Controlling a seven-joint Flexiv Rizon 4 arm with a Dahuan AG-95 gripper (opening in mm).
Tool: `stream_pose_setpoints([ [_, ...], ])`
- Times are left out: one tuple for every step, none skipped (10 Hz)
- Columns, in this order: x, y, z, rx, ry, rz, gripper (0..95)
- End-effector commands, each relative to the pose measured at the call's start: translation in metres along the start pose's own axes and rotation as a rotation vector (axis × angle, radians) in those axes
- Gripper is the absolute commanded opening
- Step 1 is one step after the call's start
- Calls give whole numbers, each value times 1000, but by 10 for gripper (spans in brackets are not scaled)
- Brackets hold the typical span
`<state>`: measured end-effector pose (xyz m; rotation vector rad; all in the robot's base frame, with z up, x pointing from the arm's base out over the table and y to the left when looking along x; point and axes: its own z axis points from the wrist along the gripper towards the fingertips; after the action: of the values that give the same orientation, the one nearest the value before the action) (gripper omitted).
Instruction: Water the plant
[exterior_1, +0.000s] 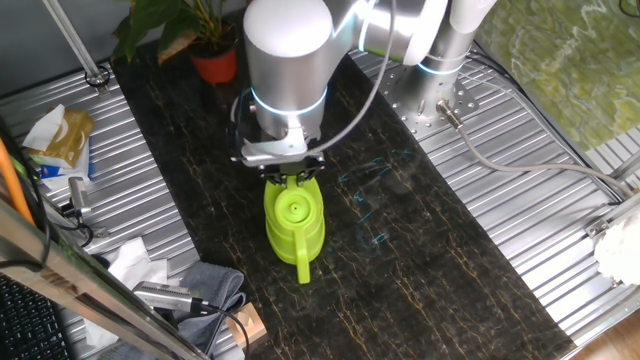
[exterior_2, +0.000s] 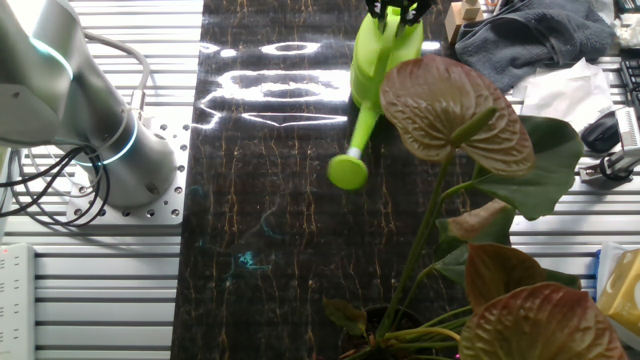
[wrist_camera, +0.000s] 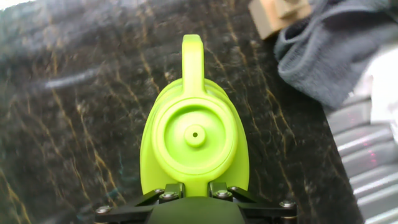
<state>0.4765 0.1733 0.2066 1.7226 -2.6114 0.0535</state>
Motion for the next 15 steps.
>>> stream_pose_setpoints([
  [-1, 6, -29, -13, -4, 62, 0],
  [-1, 7, -33, -13, 2, 33, 0],
  [0, 8, -35, -9, 9, -41, 0],
  [0, 8, -35, -5, 21, -111, 0],
  [0, 8, -34, -2, 23, -144, 0],
  [0, 7, -33, -2, 22, -211, 0],
  [0, 7, -33, 2, 26, -257, 0],
  [0, 7, -32, 8, 31, -300, 0],
  [0, 7, -32, 17, 31, -371, 0],
  [0, 7, -31, 27, 33, -406, 0],
  [1, 6, -31, 37, 34, -446, 0],
  [1, 6, -31, 38, 33, -460, 0],
  [1, 6, -31, 41, 33, -481, 0],
  [3, 6, -31, 40, 31, -489, 0],
  [5, 6, -32, 37, 20, -489, 0],
])
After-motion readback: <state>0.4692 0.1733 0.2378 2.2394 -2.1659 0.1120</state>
